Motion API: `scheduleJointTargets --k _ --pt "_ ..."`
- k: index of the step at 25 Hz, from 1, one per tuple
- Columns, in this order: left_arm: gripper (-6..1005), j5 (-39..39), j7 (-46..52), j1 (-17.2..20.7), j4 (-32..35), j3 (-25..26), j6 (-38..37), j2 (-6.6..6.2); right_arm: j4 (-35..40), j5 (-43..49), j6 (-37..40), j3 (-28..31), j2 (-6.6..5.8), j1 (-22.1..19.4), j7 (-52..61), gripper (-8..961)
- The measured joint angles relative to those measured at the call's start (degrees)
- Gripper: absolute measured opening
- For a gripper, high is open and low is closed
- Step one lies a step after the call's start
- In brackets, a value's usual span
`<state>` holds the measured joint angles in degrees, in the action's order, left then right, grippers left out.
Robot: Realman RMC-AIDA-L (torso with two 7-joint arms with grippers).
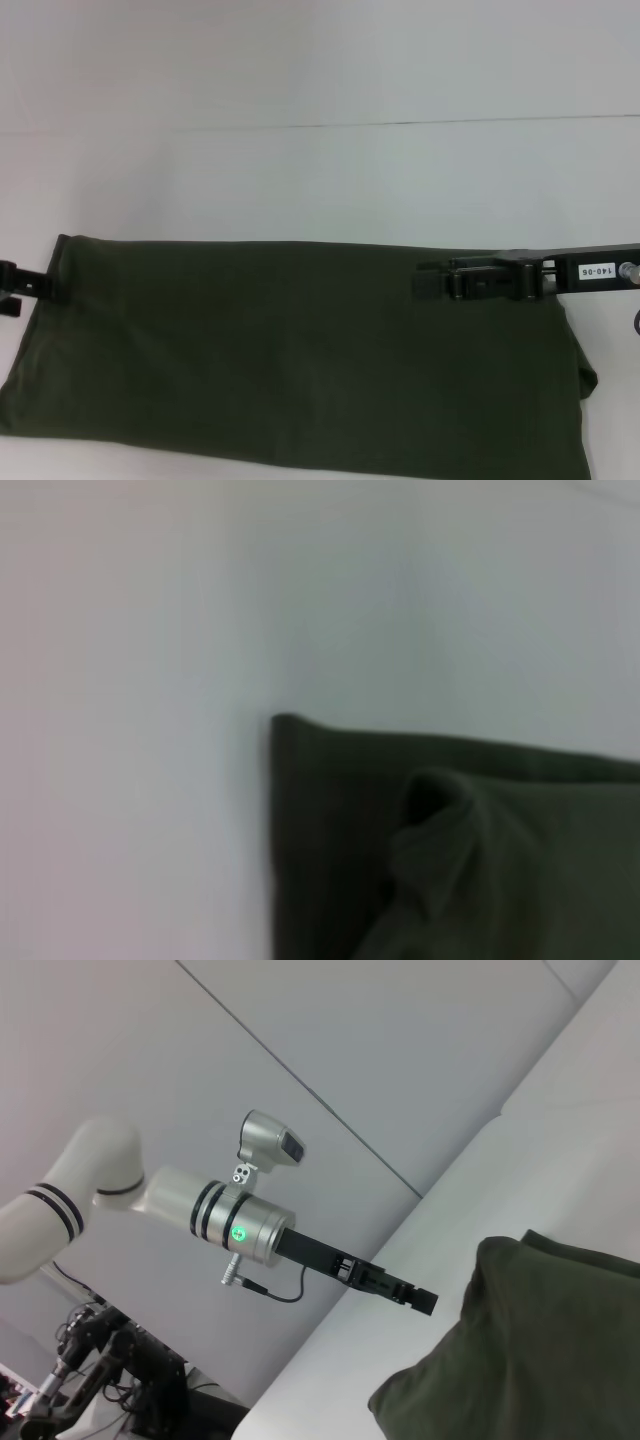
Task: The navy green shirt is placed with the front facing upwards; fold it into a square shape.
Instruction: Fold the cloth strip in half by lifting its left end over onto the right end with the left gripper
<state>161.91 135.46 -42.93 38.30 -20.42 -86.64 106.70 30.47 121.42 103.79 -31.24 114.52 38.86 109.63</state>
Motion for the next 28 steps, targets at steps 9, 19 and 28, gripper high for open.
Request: scheduleJointTargets --k 9,19,28 --pt "861 -0.1 -5.6 1.9 -2.4 6.0 3.3 -0.42 -0.5 -0.1 -0.6 0.1 1.35 0.4 0.1 801" --pt "859 -0.4 -5.9 2.7 -4.2 6.5 6.1 -0.1 -1.0 -0.6 -1.3 0.1 1.47 0.3 0.5 801" --pt "858 -0.3 -5.8 2.5 -5.2 6.0 6.9 -0.1 -1.0 -0.7 -1.7 0.1 1.47 0.3 0.7 802"
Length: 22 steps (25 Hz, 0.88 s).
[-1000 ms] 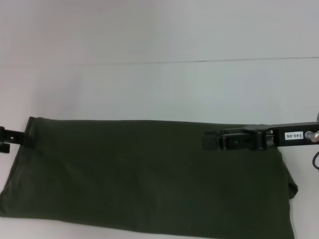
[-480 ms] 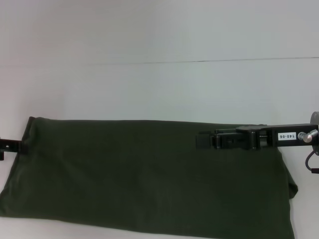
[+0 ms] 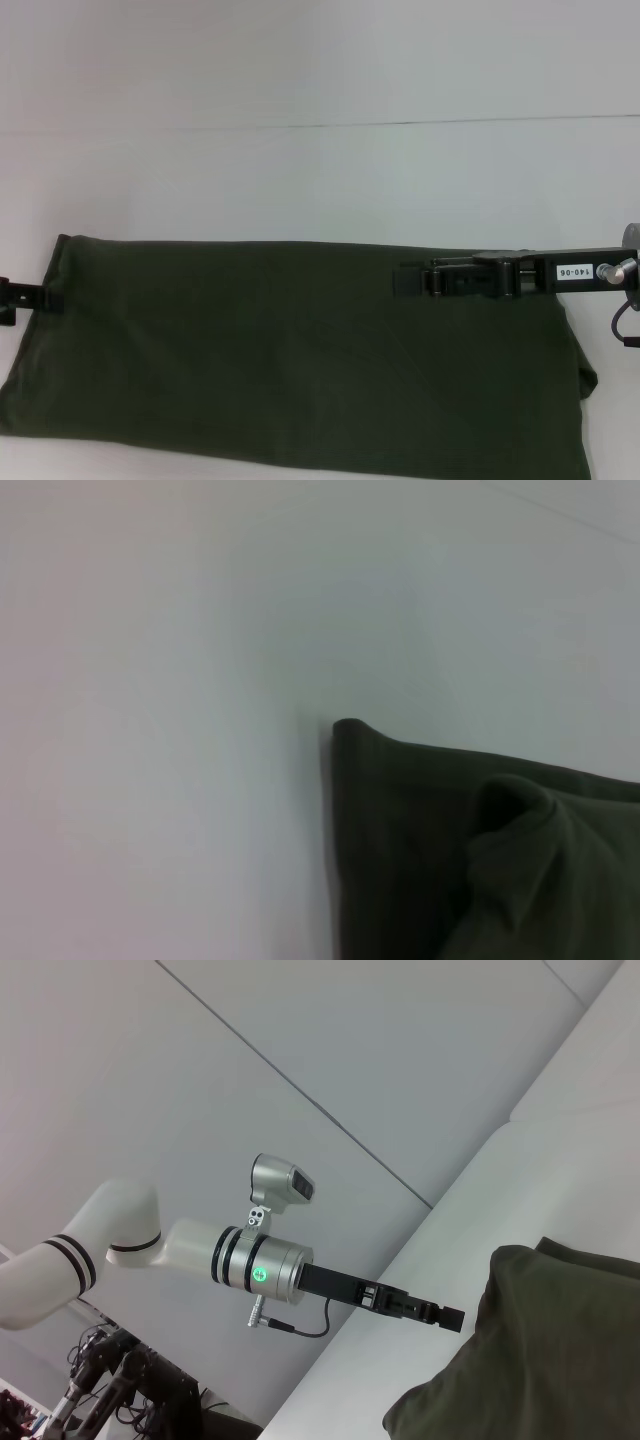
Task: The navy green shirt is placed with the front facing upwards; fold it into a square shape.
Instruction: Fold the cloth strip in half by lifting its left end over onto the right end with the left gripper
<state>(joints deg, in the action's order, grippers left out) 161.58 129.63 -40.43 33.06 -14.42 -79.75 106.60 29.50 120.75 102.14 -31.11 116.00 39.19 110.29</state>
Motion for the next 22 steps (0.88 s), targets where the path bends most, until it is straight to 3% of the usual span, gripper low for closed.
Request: scheduleJointTargets --k 22 --pt "855 0.3 -0.2 0.1 -1.2 -0.2 0.1 0.18 0.0 0.0 0.0 -0.5 0.0 0.1 0.3 802"
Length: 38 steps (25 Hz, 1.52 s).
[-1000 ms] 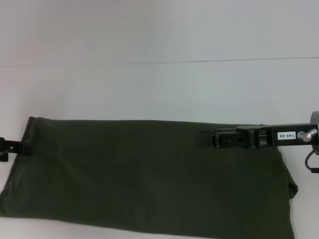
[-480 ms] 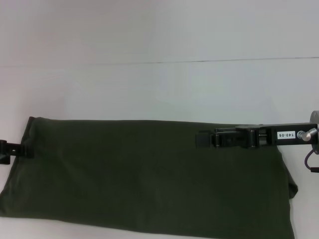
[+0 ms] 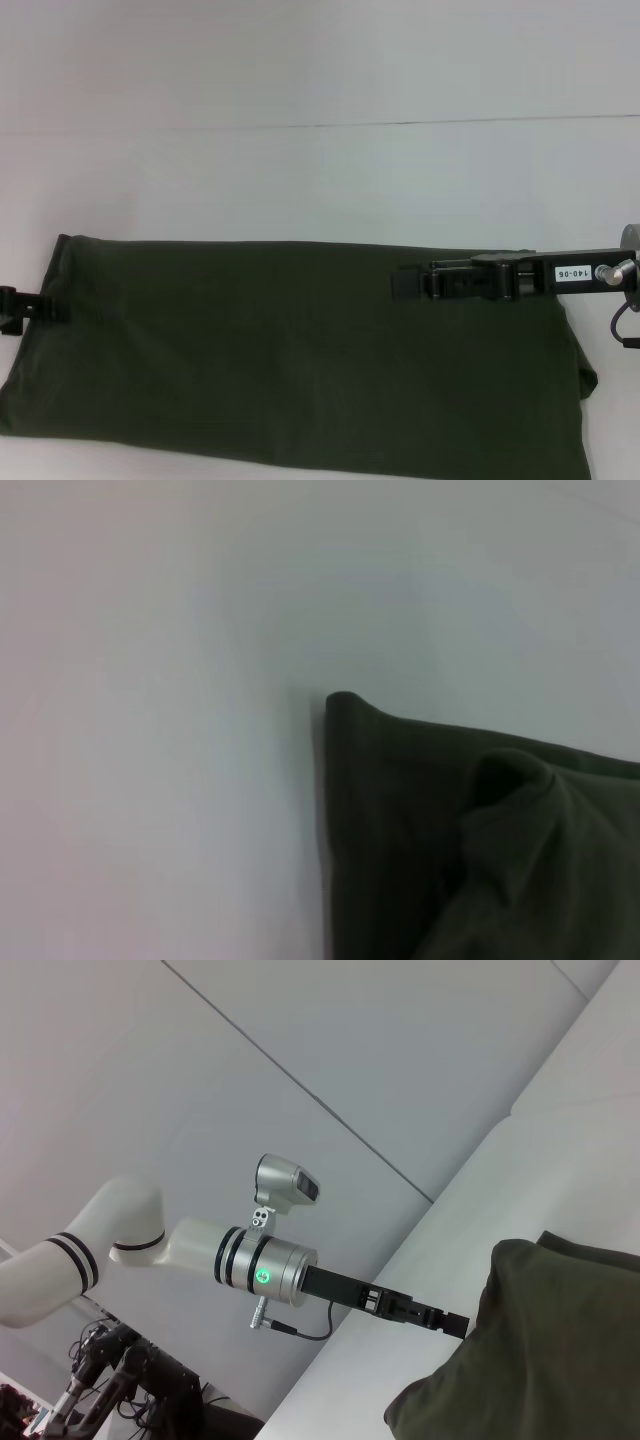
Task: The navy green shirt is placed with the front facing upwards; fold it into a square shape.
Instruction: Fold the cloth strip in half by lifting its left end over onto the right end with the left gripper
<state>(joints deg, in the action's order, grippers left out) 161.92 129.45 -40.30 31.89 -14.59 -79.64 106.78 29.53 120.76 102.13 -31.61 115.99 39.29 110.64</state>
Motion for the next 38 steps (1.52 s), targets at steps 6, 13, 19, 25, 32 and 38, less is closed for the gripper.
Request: scheduleJointTargets --k 6,13,19,25,32,38 --pt "855 0.0 0.0 0.1 -0.1 -0.7 -0.2 0.2 0.0 0.0 0.2 0.0 0.0 0.0 0.0 801" --pt "855 0.1 0.0 0.1 -0.1 -0.8 -0.5 0.31 0.0 0.0 0.3 0.0 0.13 0.0 0.0 801" --pt "855 -0.2 0.2 -0.1 -0.9 -1.4 -1.0 0.38 0.0 0.0 0.4 0.0 0.17 0.0 0.0 801" --pt "856 -0.5 0.2 -0.4 -1.2 -1.2 -2.5 0.26 0.0 0.0 0.3 0.0 0.18 0.0 0.0 802" --pt "856 -0.6 0.6 -0.8 -1.3 -1.3 -3.3 0.19 0.0 0.0 0.4 0.0 0.1 0.0 0.0 802" --pt "856 -0.6 0.7 -1.0 -1.6 -1.4 -3.4 0.33 0.0 0.0 0.4 0.0 0.09 0.0 0.0 801"
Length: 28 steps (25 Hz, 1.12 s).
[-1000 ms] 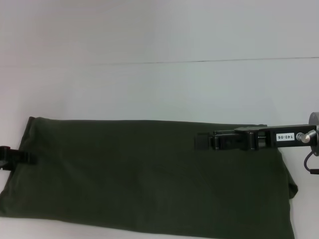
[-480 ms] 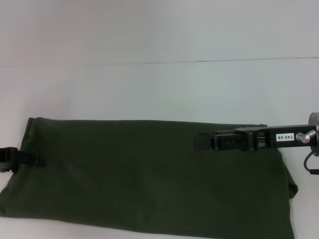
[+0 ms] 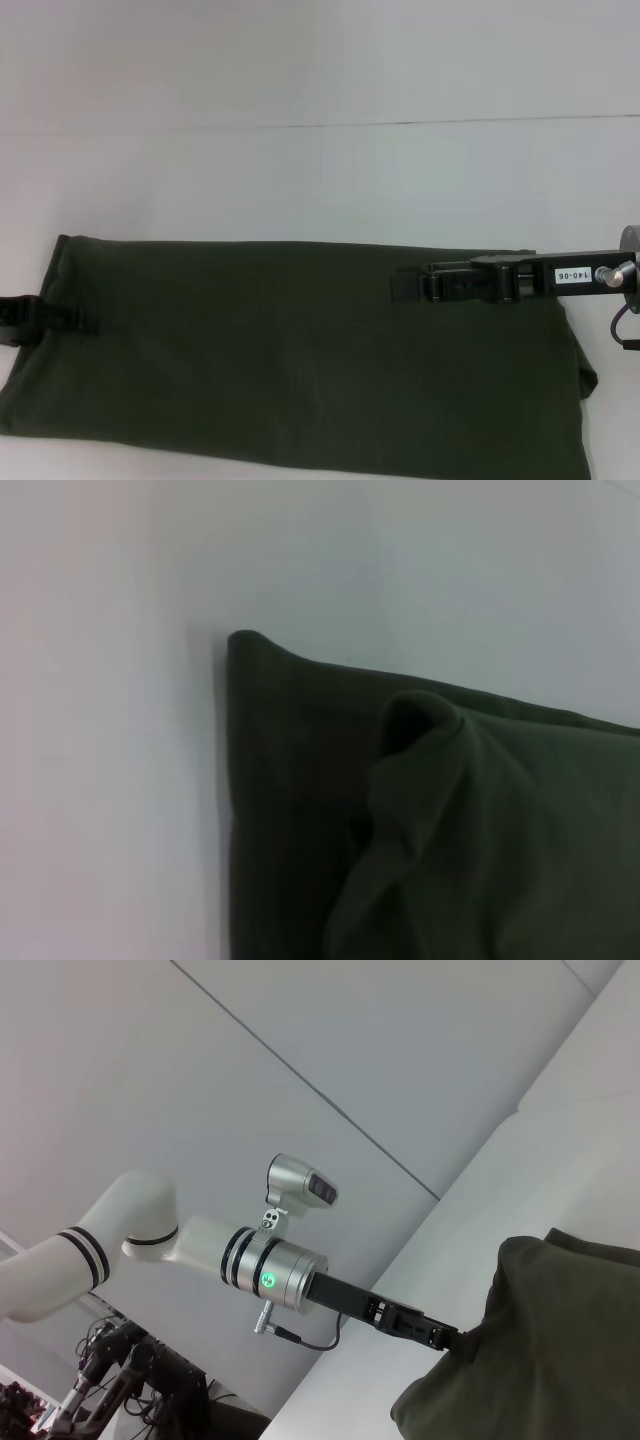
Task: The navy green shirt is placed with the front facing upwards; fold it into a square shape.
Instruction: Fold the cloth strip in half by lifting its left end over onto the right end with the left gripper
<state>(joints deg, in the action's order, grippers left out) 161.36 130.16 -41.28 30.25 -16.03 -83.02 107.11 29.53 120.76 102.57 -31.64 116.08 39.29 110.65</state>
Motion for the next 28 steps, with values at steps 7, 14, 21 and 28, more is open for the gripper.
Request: scheduleJointTargets --k 7,14,21,28 --pt "832 0.0 0.0 -0.4 -0.5 -0.1 -0.1 0.19 0.0 0.0 0.0 0.0 0.0 0.0 0.0 801" --pt "712 0.0 0.3 -0.6 -0.5 0.3 -0.1 0.19 0.0 0.0 0.1 0.4 -0.08 -0.2 0.0 802" --pt "563 0.0 0.3 -0.7 -0.5 -0.4 0.0 0.29 0.0 -0.1 0.1 0.5 -0.18 -0.1 0.0 802" --pt "252 0.0 1.0 -0.7 -0.3 -0.5 0.4 0.37 0.0 -0.1 0.2 0.4 -0.18 0.0 0.0 801"
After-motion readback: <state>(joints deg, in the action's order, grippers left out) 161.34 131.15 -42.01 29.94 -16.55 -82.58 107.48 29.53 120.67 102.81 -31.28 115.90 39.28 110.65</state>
